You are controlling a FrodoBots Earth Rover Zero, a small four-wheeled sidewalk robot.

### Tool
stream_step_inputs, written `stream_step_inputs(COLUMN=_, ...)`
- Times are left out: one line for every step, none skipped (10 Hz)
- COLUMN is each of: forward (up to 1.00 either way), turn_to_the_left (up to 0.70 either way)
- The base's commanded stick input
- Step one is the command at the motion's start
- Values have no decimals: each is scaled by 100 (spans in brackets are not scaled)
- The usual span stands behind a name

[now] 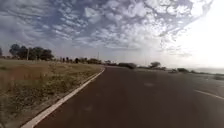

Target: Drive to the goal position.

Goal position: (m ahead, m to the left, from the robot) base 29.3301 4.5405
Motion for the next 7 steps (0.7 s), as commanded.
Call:
stream_step_inputs(forward=45, turn_to_the_left=-27)
stream_step_inputs(forward=45, turn_to_the_left=-27)
stream_step_inputs(forward=45, turn_to_the_left=-22)
stream_step_inputs(forward=45, turn_to_the_left=-9)
stream_step_inputs(forward=45, turn_to_the_left=0)
stream_step_inputs(forward=45, turn_to_the_left=0)
stream_step_inputs(forward=45, turn_to_the_left=0)
